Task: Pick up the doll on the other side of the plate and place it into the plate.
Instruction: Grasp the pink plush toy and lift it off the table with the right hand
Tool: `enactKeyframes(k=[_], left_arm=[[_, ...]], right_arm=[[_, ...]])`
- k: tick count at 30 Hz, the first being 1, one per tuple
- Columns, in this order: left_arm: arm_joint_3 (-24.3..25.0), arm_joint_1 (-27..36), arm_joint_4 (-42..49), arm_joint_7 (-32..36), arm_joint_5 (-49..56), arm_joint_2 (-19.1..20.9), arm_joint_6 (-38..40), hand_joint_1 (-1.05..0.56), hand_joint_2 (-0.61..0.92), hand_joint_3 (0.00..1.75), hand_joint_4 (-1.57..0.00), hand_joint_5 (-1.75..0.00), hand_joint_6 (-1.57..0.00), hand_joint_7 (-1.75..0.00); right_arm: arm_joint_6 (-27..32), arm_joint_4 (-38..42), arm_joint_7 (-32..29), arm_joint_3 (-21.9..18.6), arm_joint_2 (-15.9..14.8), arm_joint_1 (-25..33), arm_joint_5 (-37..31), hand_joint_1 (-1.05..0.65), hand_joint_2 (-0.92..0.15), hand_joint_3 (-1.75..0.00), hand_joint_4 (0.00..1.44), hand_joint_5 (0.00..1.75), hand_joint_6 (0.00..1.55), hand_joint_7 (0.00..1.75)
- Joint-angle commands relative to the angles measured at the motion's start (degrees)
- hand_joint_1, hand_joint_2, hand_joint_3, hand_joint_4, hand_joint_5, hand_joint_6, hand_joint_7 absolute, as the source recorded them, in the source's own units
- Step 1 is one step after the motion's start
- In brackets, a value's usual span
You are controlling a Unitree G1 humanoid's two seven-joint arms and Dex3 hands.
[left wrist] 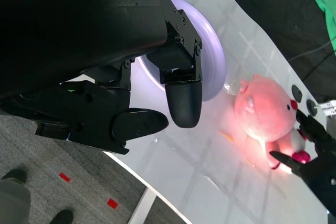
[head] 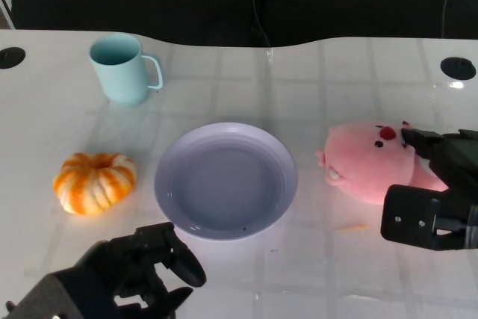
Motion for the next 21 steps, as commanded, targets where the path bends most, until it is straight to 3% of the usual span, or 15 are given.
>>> enactKeyframes(k=[1, 13, 18, 19, 21], left_arm=[[0.1, 1.3, -1.6, 0.1, 0.5, 0.9, 0.1, -0.12, 0.92, 0.46, -0.58, -1.51, -0.55, -1.37], [0.6, 3.4, -4.3, 0.3, 0.3, 1.2, 1.1, -0.1, 0.92, 0.48, -0.61, -1.53, -0.57, -1.34], [0.6, 4.2, -5.4, 0.3, 0.3, 1.2, 1.4, -0.1, 0.91, 0.49, -0.61, -1.54, -0.57, -1.33], [0.6, 4.4, -5.5, 0.4, 0.4, 1.1, 1.3, -0.1, 0.91, 0.49, -0.62, -1.54, -0.58, -1.33], [0.6, 4.8, -5.8, 0.5, 0.3, 1.1, 1.3, -0.09, 0.91, 0.5, -0.62, -1.54, -0.58, -1.33]], right_arm=[[0.5, 1.6, 1.0, 0.6, -0.7, 0.2, 1.2, -0.72, -0.92, -0.05, 0.14, 0.39, 0.27, 0.03], [0.4, 8.3, -0.2, 4.3, 2.1, -3.0, 2.6, -0.68, -0.92, -0.07, 0.42, 0.15, 0.45, 0.03], [-0.2, 12.0, -2.3, 6.0, 3.9, -4.3, 2.7, -0.54, -0.92, -0.03, 0.54, 0.11, 0.57, 0.04], [-1.2, 13.5, -4.0, 6.0, 4.5, -4.6, 3.0, -0.51, -0.92, -0.02, 0.59, 0.11, 0.61, 0.05], [-3.4, 16.3, -7.6, 5.5, 5.5, -4.8, 4.1, -0.4, -0.92, -0.01, 0.81, 0.13, 0.77, 0.05]])
